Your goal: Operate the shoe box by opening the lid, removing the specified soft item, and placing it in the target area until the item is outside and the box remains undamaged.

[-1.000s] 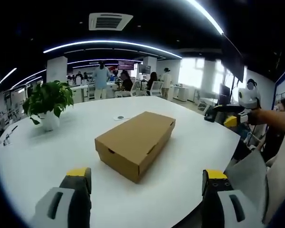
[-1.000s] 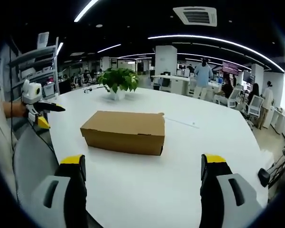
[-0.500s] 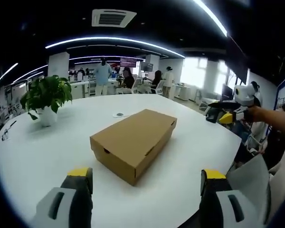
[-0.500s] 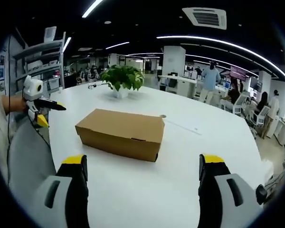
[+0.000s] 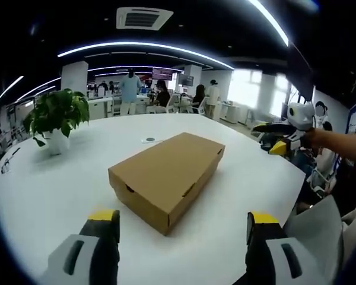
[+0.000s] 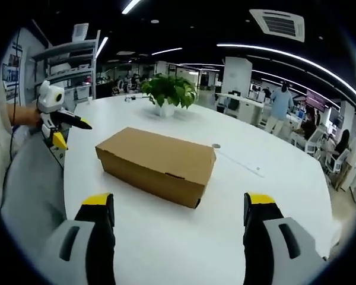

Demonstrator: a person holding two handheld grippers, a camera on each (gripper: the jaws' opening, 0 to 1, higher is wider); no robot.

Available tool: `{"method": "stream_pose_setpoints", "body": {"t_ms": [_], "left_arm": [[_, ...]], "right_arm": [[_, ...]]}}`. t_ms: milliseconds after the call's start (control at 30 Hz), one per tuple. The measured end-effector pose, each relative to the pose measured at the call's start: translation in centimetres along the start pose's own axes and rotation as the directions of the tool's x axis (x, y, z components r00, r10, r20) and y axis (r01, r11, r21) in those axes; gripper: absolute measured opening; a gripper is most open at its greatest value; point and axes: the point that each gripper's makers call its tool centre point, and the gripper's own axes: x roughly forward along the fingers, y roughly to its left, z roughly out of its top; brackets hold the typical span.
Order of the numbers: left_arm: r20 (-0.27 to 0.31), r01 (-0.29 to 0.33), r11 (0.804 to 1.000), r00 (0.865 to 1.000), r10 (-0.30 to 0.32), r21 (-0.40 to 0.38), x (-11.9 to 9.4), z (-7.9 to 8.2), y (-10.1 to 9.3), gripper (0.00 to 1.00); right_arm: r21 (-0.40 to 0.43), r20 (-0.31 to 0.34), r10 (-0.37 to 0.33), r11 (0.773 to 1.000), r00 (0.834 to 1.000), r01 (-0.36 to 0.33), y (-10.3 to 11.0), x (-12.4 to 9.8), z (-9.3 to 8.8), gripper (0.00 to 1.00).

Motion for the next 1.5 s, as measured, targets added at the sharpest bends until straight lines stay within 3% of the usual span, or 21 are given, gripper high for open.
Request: {"method": "stream_pose_setpoints", "body": {"t_ms": [533,667,1133,1500], "left_arm": [[-0.008,-0.087,0.996,0.996,0.087,-0.019,2.1,-0.4,1.3,0.8],[-0.054,-0.106,0.994,0.993,0.106,-0.002,3.0,-1.4,1.4,0.78],[-0.067,-0.148,0.989,0.987,0.146,-0.017,4.8,-2.0,1.9,0.67],[-0.055,-0.163,0.984,0.986,0.159,-0.068,6.5,-1.5,2.5,0.61]], "right_arm": [[-0.097,-0.076,0.133,0.985,0.988,-0.14,-0.8,4.7,-2.0,0.7],[-0.113,-0.102,0.156,0.979,0.983,-0.167,-1.1,5.9,-2.5,0.67],[-0.125,-0.151,0.202,0.967,0.968,-0.222,-2.0,9.0,-3.1,0.6],[-0.098,-0.176,0.199,0.971,0.964,-0.219,-2.9,10.9,-3.6,0.5]]}}
